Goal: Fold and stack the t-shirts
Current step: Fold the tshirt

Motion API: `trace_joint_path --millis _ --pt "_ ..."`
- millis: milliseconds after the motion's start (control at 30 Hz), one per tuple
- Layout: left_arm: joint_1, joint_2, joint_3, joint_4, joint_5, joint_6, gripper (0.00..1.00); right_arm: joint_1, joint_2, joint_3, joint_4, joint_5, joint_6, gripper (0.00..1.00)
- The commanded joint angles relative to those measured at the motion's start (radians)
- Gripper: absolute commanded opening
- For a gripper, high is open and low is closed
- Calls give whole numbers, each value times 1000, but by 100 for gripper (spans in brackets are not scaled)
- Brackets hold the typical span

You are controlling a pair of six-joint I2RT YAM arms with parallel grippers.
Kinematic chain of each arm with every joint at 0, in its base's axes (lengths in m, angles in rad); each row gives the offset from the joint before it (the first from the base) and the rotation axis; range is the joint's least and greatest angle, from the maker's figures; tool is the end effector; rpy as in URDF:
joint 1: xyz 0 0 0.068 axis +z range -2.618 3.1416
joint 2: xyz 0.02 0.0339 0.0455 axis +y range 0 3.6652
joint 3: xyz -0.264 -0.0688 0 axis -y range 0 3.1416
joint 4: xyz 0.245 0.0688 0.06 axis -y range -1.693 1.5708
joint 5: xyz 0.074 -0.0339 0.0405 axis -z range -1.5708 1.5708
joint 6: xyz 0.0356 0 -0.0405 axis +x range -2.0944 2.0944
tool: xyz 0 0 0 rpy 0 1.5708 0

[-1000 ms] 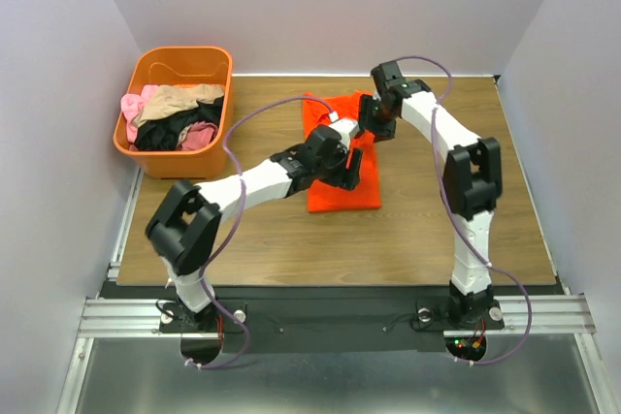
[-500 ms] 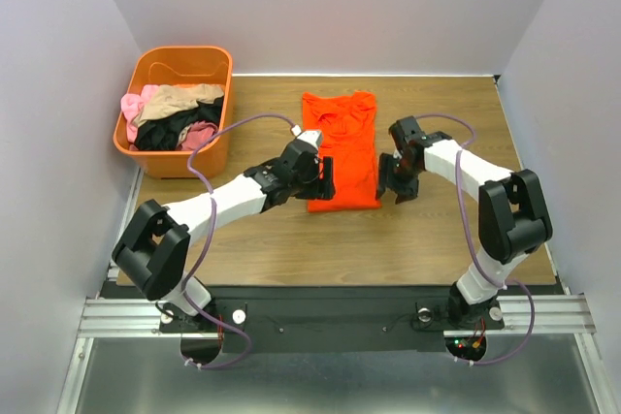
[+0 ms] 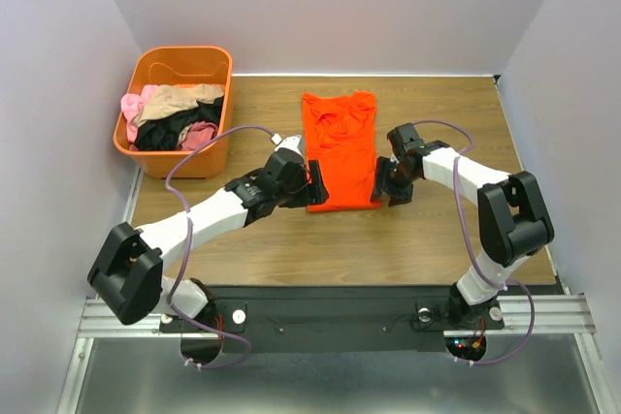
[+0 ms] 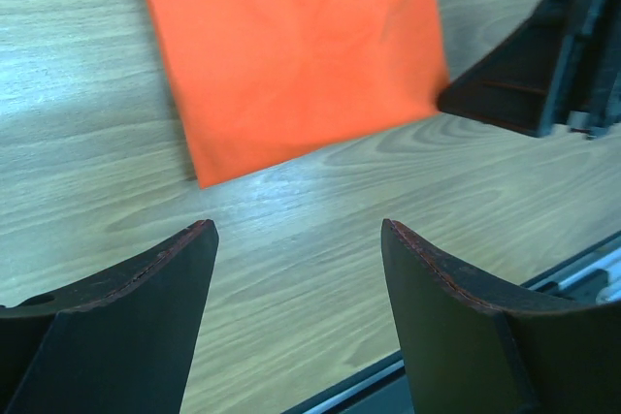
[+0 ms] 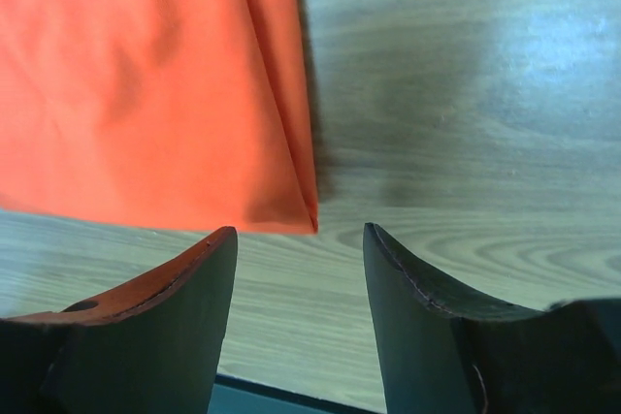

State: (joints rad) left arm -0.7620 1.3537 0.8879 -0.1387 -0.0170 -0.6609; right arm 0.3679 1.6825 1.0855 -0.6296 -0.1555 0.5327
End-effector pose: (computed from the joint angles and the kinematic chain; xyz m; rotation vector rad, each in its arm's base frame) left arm 0.2168 -0.2061 0.2526 0.1053 2.2839 -0.7684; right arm 0.2990 0.1212 0.1850 0.1975 2.8631 0.4184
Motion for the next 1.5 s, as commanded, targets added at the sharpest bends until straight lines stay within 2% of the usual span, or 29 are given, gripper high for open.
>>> trace_joint_path --millis 0,233,333,433,533,667,800,1133,1467 --pt "1 -47 -36 11 -24 -48 79 6 46 28 54 -1 -2 59" --pt "0 -57 -49 2 -29 -59 79 12 74 -1 71 28 -13 50" --pt "1 -21 -46 4 -20 -55 79 16 77 -13 76 36 -14 38" --pt "0 25 -47 11 -14 -45 79 16 82 -18 74 30 -20 31" --pt "1 70 -34 17 -17 -25 79 17 86 -16 74 14 -22 17" --pt "0 142 2 8 -23 -6 78 17 95 -10 73 8 -25 6" --pt "1 212 36 -15 -47 9 76 17 95 -6 73 5 -27 4" --pt "27 251 43 22 -84 21 65 17 97 -10 71 4 -28 4" --pt "52 309 71 51 -67 53 62 17 105 1 70 4 -33 4"
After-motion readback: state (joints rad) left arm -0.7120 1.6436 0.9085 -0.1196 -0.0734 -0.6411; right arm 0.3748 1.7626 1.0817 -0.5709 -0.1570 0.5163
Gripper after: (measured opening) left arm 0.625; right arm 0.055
